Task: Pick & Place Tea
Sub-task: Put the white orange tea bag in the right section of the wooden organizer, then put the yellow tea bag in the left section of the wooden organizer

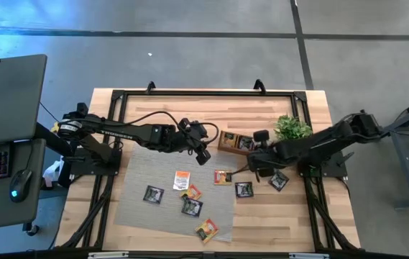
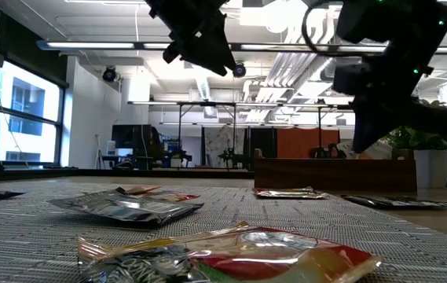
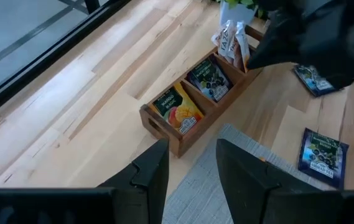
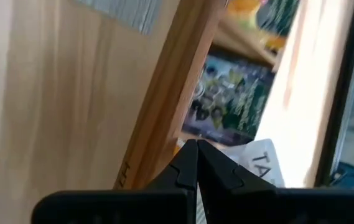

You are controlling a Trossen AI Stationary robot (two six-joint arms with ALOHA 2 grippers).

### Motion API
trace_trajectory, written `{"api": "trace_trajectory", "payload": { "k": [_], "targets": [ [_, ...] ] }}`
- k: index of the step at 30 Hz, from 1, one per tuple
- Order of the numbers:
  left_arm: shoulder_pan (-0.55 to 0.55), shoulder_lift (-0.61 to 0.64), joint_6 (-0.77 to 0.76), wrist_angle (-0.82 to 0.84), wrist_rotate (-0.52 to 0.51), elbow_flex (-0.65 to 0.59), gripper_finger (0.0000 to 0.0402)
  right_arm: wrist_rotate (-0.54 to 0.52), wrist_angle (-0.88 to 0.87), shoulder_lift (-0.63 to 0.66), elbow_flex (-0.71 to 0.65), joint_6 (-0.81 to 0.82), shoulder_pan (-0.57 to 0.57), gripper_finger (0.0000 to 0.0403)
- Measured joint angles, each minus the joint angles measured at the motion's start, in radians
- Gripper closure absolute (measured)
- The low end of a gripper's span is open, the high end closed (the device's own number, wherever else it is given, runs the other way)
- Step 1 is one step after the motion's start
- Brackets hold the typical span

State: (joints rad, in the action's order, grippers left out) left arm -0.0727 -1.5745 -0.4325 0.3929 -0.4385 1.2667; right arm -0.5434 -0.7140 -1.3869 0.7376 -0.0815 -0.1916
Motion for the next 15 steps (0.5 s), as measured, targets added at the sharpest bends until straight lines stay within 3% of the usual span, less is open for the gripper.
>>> {"api": "trace_trajectory", "payload": {
  "k": [10, 15],
  "targets": [
    [0.0, 0.0, 0.008, 0.001, 0.002, 0.0, 0.027, 0.007, -0.089, -0.01, -0.001, 0.049, 0.036, 0.0402],
    [0.0, 0.0, 0.008, 0.001, 0.004, 0.0, 0.027, -0.009, -0.051, 0.014, -0.001, 0.031, -0.007, 0.0399]
  ]
}}
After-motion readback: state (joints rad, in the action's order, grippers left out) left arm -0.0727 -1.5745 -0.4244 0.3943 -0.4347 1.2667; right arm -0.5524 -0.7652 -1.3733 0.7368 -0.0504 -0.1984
